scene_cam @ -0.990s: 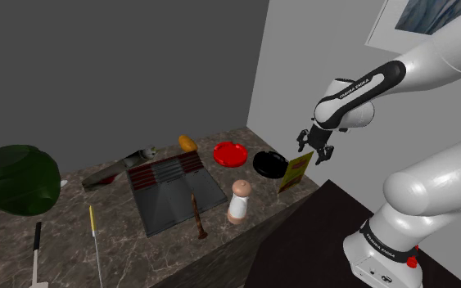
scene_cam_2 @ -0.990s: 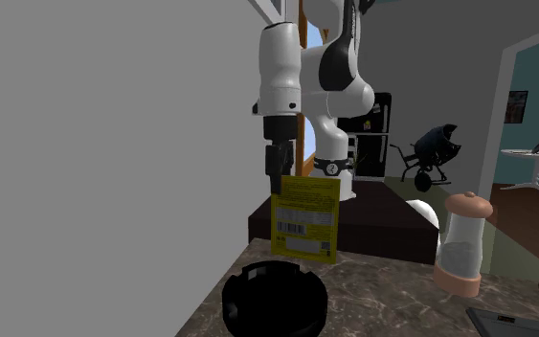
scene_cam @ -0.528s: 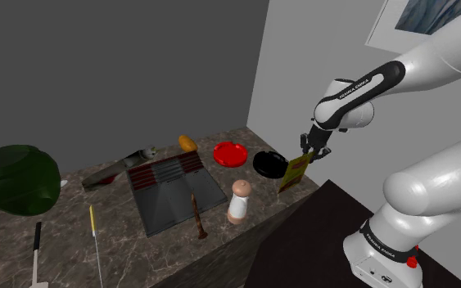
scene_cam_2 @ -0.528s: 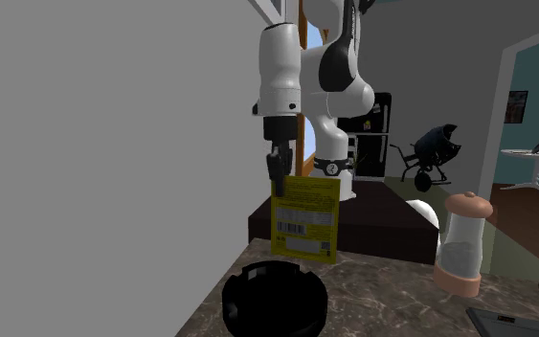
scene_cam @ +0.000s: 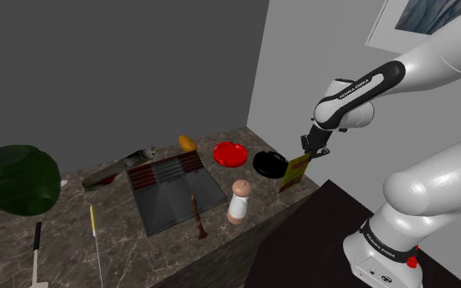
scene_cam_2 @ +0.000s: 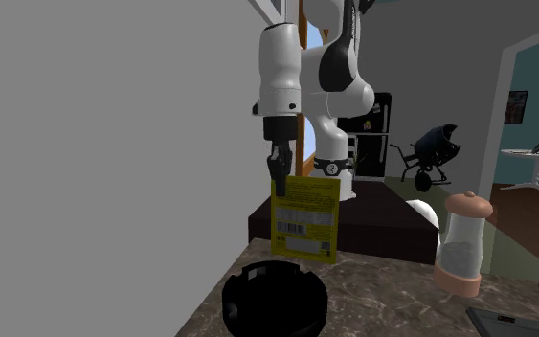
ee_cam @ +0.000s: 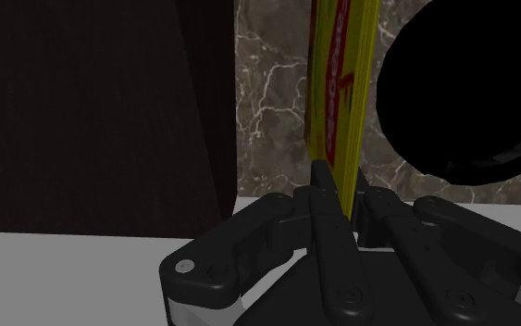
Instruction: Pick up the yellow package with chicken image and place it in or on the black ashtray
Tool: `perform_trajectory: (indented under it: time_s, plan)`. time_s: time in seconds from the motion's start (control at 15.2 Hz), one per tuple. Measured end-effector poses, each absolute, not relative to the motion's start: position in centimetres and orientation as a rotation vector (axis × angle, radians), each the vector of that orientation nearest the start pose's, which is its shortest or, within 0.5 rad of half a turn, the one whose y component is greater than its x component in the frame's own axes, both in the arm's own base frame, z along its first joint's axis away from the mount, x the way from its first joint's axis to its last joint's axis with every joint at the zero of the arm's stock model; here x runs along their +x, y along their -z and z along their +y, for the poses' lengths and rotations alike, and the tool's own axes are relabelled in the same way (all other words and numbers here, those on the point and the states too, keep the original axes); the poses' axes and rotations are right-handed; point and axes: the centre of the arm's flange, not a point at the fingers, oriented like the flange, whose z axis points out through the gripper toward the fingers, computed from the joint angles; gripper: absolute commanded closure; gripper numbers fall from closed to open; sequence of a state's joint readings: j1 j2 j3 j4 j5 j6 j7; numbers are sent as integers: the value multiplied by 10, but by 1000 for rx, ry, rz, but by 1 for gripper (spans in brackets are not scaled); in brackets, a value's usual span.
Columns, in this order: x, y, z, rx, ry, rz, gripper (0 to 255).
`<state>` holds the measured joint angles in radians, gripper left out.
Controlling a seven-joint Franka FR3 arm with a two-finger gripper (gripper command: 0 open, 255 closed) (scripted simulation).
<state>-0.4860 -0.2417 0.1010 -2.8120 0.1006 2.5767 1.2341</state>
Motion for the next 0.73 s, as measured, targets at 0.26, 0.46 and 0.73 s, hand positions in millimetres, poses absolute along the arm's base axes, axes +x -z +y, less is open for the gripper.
perform_trajectory:
  time_s: [0.26,0.46,0.73]
  plan:
    - [341,-291,-143,-2046,-9,2344,255]
    - [341,-306,-143,-2046,-10,2344,255]
    - [341,-328,-142,-2046,-9,2344,255]
